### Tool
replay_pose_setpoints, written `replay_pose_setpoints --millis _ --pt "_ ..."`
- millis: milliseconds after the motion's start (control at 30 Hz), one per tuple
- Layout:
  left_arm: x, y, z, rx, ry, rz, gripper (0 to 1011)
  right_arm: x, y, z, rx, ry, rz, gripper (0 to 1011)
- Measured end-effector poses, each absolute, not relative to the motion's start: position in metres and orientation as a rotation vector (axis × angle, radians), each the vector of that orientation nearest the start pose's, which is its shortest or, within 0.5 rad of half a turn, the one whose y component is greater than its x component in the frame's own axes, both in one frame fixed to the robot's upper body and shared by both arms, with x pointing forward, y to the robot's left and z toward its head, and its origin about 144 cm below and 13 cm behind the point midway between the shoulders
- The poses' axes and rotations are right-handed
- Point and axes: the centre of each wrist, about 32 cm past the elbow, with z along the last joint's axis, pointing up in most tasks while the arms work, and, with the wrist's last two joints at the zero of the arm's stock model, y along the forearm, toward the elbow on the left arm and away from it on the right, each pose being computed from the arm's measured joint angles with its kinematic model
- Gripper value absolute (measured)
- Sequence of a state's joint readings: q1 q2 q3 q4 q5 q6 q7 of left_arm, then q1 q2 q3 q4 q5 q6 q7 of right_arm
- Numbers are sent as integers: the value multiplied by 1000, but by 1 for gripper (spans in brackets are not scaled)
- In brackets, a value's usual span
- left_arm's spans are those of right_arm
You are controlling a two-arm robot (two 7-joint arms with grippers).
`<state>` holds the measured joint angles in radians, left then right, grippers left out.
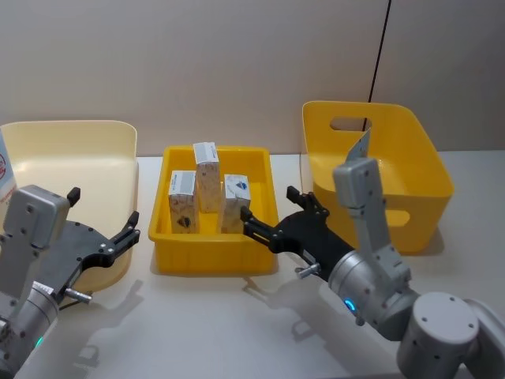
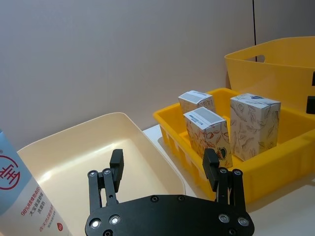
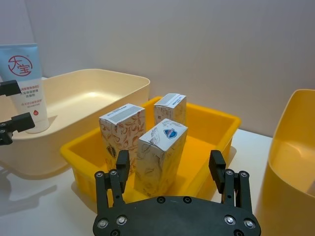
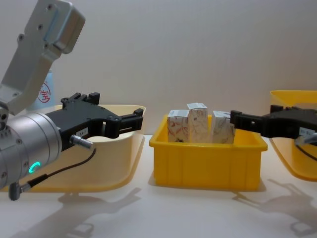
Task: Bimanual collaborative sorting of washing and personal care products
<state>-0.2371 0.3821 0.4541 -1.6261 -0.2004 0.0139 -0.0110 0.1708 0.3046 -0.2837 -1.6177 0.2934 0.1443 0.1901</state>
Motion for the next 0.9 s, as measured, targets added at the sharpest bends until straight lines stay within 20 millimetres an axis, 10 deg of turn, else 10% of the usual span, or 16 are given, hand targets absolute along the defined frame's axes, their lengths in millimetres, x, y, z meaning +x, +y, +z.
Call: replay_pose_setpoints --millis 900 --pt "492 198 1204 61 -268 1124 1003 517 -184 1201 -81 40 -1143 1001"
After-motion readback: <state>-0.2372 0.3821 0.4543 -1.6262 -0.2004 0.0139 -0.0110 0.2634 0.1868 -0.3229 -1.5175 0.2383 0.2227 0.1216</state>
